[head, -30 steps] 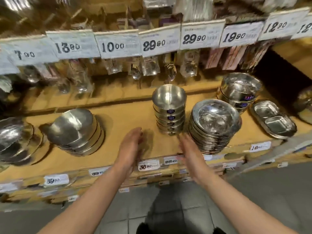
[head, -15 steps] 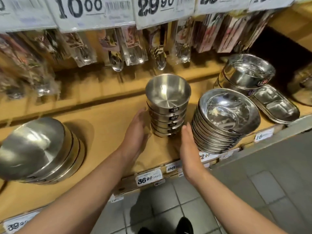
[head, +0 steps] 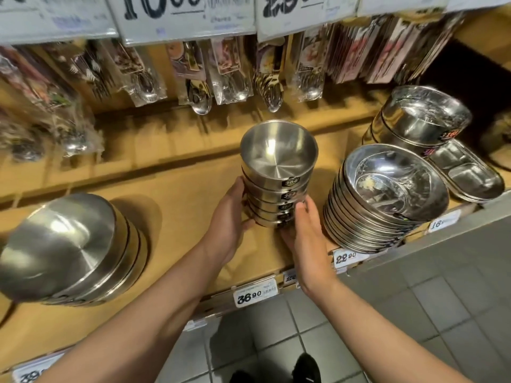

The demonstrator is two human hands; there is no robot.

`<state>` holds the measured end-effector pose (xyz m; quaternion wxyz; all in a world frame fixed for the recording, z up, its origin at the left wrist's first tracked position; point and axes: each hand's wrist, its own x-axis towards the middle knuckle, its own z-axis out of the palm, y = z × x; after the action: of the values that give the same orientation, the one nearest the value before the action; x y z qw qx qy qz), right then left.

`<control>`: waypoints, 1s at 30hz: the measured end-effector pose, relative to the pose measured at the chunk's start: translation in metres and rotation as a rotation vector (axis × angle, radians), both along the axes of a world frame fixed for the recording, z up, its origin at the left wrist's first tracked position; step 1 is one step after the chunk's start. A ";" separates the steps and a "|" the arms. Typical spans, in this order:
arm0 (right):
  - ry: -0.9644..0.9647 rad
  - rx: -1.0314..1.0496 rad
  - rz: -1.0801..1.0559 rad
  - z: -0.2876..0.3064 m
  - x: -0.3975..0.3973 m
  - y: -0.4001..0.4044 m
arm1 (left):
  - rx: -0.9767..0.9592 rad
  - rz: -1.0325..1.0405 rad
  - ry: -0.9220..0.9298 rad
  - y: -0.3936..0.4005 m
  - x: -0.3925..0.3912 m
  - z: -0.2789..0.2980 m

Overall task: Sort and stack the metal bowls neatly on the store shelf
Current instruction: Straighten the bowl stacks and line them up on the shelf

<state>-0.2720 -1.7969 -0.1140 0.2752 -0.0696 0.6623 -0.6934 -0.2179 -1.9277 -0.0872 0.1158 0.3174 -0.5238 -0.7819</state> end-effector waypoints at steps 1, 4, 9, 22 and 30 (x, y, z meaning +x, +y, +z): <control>0.003 -0.003 0.005 0.001 0.002 -0.001 | -0.003 -0.002 -0.001 -0.001 0.003 0.000; 0.025 -0.018 0.033 0.002 0.009 -0.005 | 0.012 0.020 0.000 -0.005 0.011 0.000; 0.033 -0.017 0.051 0.001 0.015 -0.012 | 0.053 0.071 -0.004 -0.014 0.020 -0.002; -0.124 0.141 0.027 0.010 0.025 0.041 | 0.115 0.334 -0.163 0.018 0.050 0.006; -0.189 0.147 -0.241 0.027 -0.010 0.166 | 0.103 0.085 -0.245 0.104 0.057 0.027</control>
<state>-0.2815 -1.6312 -0.0871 0.2554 0.0959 0.6859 -0.6747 -0.1614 -1.8236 -0.0603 0.0675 0.4377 -0.4793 -0.7577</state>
